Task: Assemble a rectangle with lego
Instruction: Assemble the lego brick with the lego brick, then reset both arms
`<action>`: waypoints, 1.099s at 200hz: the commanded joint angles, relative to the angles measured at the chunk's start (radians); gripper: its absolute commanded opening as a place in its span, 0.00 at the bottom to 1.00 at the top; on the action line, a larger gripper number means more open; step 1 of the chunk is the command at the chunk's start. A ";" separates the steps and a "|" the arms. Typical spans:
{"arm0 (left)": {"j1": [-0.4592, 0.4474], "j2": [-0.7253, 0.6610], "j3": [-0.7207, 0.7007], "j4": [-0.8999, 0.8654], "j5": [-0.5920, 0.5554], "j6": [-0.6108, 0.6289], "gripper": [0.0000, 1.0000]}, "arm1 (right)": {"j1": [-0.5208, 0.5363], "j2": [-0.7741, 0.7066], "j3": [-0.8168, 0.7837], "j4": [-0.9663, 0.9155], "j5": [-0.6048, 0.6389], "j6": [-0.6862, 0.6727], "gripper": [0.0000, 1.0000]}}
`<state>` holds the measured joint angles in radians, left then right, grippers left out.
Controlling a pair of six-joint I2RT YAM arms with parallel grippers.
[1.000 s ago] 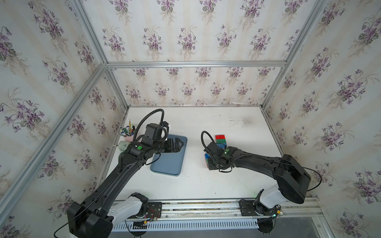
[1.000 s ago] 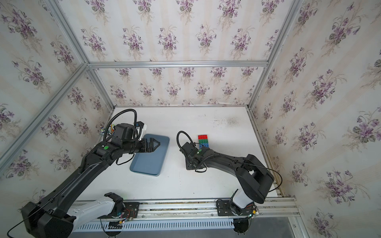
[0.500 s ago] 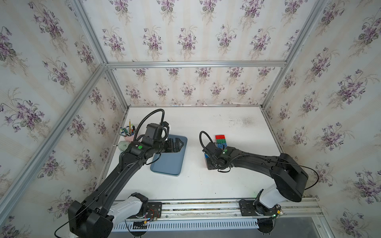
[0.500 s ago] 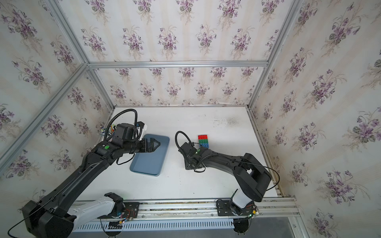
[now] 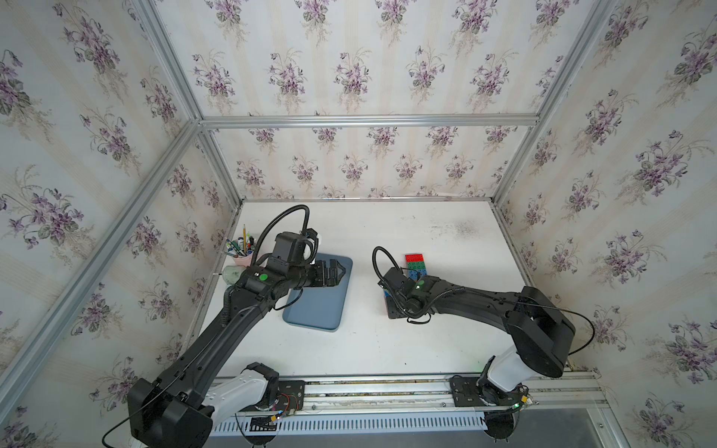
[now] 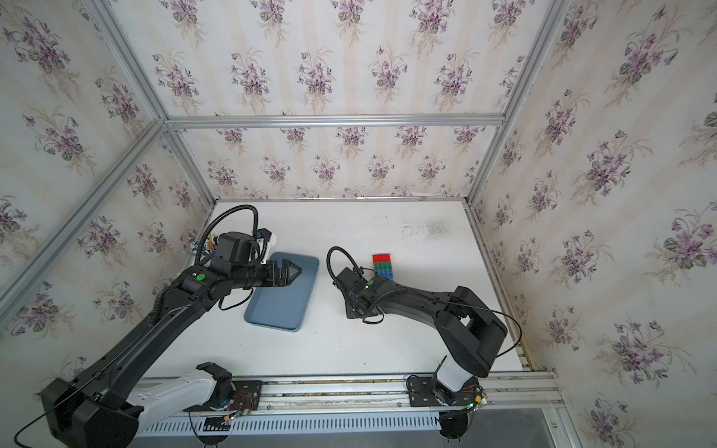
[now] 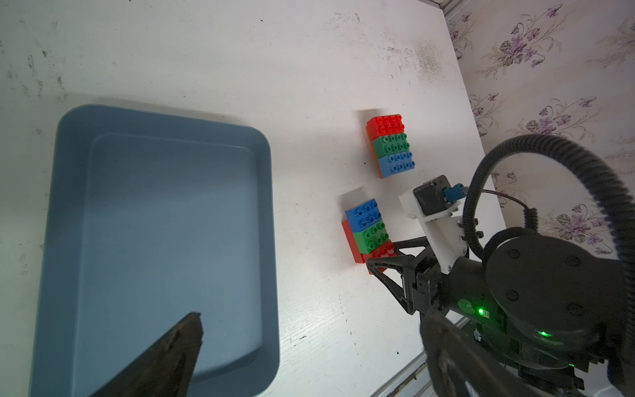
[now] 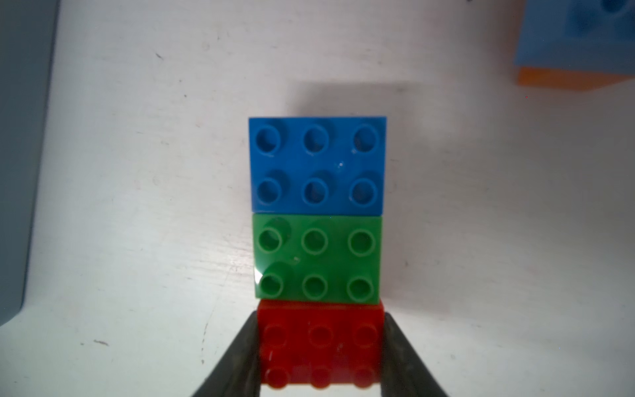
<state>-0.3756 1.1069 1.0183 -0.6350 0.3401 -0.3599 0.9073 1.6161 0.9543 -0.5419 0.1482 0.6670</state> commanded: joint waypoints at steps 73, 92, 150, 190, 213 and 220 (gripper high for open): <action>0.000 -0.007 0.006 -0.004 -0.011 0.009 1.00 | 0.015 0.046 0.007 -0.055 0.033 0.016 0.36; 0.000 -0.007 0.006 -0.004 -0.013 0.009 1.00 | 0.014 0.054 0.008 -0.051 0.028 0.015 0.36; 0.001 -0.004 0.009 -0.007 -0.016 0.011 1.00 | 0.015 0.048 0.027 -0.061 0.034 0.002 0.39; 0.000 -0.009 0.012 -0.014 -0.020 0.013 1.00 | 0.022 0.031 0.056 -0.061 0.037 -0.048 0.61; 0.001 -0.015 0.015 -0.016 -0.011 0.017 1.00 | 0.027 0.005 0.080 -0.055 0.051 -0.081 0.72; 0.000 -0.015 0.017 -0.020 -0.011 0.018 1.00 | 0.027 -0.003 0.087 -0.054 0.059 -0.093 0.76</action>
<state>-0.3756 1.0973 1.0241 -0.6472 0.3309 -0.3565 0.9295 1.6379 1.0206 -0.5877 0.1833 0.6224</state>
